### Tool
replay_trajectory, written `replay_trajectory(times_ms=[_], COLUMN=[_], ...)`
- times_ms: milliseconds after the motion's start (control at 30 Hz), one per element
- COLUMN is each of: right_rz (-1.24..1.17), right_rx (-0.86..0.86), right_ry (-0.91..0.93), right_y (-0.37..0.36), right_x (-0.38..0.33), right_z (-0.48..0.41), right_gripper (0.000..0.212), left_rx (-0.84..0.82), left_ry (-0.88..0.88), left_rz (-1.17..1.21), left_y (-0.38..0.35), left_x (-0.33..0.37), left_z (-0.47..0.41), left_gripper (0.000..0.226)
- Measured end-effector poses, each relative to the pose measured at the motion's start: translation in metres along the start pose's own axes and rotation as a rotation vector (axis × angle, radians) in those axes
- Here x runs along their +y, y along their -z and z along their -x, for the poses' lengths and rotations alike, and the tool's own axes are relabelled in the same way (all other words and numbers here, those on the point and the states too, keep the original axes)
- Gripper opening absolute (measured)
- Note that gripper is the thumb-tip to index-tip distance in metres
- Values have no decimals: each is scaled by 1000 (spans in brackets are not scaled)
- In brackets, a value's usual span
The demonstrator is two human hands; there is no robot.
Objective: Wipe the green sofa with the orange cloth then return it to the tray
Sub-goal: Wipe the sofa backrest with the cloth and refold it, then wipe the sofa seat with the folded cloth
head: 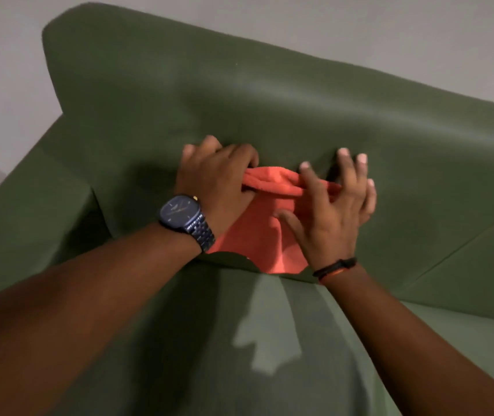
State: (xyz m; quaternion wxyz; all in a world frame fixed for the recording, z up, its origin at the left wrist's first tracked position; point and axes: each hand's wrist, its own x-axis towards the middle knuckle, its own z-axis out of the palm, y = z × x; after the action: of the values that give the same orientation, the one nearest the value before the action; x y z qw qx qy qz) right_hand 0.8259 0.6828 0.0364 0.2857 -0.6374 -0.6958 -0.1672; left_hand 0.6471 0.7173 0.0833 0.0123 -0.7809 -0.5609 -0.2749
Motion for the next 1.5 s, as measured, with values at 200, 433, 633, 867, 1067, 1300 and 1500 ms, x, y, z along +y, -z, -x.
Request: replay_trajectory(times_ms=[200, 433, 633, 867, 1067, 1300, 1500], right_rz=[-142, -408, -183, -68, -66, -40, -67], right_rx=[65, -433, -533, -528, -1295, -829, -837], right_ry=[181, 36, 49, 84, 32, -437, -237], right_y=[22, 105, 197, 259, 251, 186, 169], right_x=[28, 174, 356, 460, 456, 443, 410], right_z=[0, 28, 85, 236, 403, 419, 452], right_gripper=[6, 30, 23, 33, 66, 69, 71], left_rx=[-101, -113, -155, -224, -1061, -1192, -1181], left_ry=[-44, -136, -254, -349, -143, 79, 63], left_rz=[32, 61, 131, 279, -64, -181, -221], left_y=[1, -24, -92, -155, -213, -238, -246], left_x=[46, 208, 387, 506, 477, 450, 445], left_z=[3, 6, 24, 128, 287, 323, 328], left_gripper=[11, 17, 11, 12, 119, 156, 149])
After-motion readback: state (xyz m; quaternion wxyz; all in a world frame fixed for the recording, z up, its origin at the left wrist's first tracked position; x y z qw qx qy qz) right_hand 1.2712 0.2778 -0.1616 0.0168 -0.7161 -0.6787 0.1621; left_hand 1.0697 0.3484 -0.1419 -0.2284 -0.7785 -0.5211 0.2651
